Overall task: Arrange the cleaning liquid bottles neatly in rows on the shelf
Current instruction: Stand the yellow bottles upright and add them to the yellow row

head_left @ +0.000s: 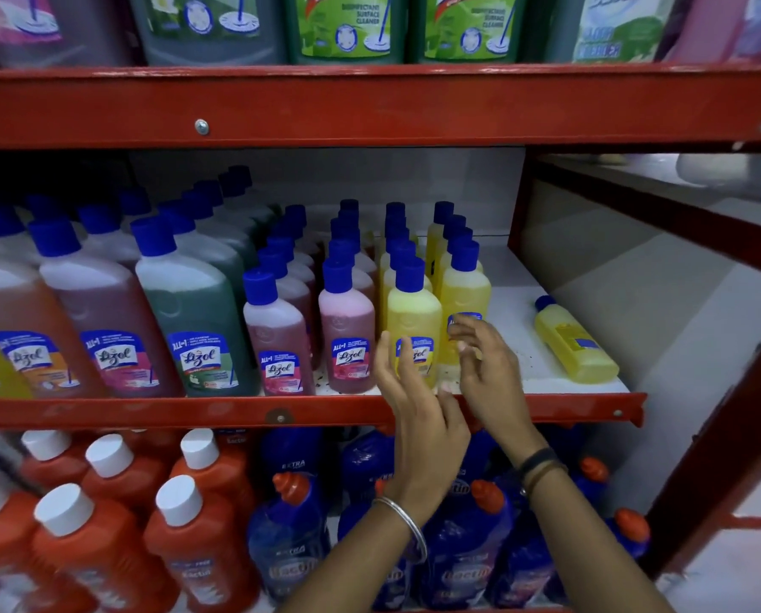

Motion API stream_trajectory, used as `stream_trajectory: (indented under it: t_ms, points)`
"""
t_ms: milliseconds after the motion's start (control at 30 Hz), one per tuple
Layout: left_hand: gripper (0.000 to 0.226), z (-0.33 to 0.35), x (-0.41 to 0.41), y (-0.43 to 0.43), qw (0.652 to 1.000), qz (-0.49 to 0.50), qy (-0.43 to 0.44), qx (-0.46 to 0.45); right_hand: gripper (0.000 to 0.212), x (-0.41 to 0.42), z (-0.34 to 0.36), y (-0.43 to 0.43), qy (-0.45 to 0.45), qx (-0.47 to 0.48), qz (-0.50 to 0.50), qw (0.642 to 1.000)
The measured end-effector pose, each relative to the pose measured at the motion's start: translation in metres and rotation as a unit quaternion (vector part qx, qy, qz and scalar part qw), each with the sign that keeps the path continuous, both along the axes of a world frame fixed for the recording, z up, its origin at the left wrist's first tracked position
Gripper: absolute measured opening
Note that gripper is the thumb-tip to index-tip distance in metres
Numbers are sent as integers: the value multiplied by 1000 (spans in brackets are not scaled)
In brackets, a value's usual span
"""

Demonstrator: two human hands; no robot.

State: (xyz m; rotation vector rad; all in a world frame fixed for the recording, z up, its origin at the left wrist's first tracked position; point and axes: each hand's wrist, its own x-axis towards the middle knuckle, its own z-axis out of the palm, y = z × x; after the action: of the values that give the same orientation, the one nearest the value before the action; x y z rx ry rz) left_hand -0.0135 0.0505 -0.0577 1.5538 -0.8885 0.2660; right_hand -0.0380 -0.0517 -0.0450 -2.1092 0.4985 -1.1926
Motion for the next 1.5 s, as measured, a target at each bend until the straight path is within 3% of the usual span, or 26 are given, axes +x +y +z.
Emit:
stream_trajectory:
  t_ms: [67, 133, 267, 367, 467, 567, 700, 867, 1033, 1233, 1500]
  points:
    - [63, 7, -8, -10, 999, -15, -36, -16, 32, -17, 10, -16, -31, -17, -34, 999]
    - [56, 16, -12, -24, 998, -43, -49, -5, 29, -34, 17, -40, -3, -38, -77, 996]
    - [49, 26, -17, -66, 988, -121, -35, 83, 32, -56, 20, -93, 185, -47, -148, 970]
    - [47, 29, -19, -103, 966, -163, 18, 201, 34, -68, 22, -113, 284, 44, -219, 933]
    - [38, 35, -17, -138, 936, -166, 85, 298, 39, -75, 27, -121, 321, 127, -243, 907]
    - [37, 34, -16, -161, 910, -174, 177, 331, 42, -81, 29, -132, 300, 208, -186, 912]
    - [53, 21, -7, -181, 906, -150, 255, 303, 54, -85, 26, -148, 243, 321, -104, 910]
    - [19, 14, -4, -165, 913, -189, 263, 246, 21, -86, 13, -151, 186, 368, -21, 911]
    - [41, 29, -14, -127, 939, -229, 203, 157, 30, -90, 22, -123, 70, 346, 30, 935]
    - [66, 28, -15, -79, 968, -191, 158, 42, 41, -77, 20, -84, 31, 265, 83, 960]
    - [78, -7, 0, -50, 977, -125, 138, 107, 48, -46, 1, -54, 41, 184, 47, 981]
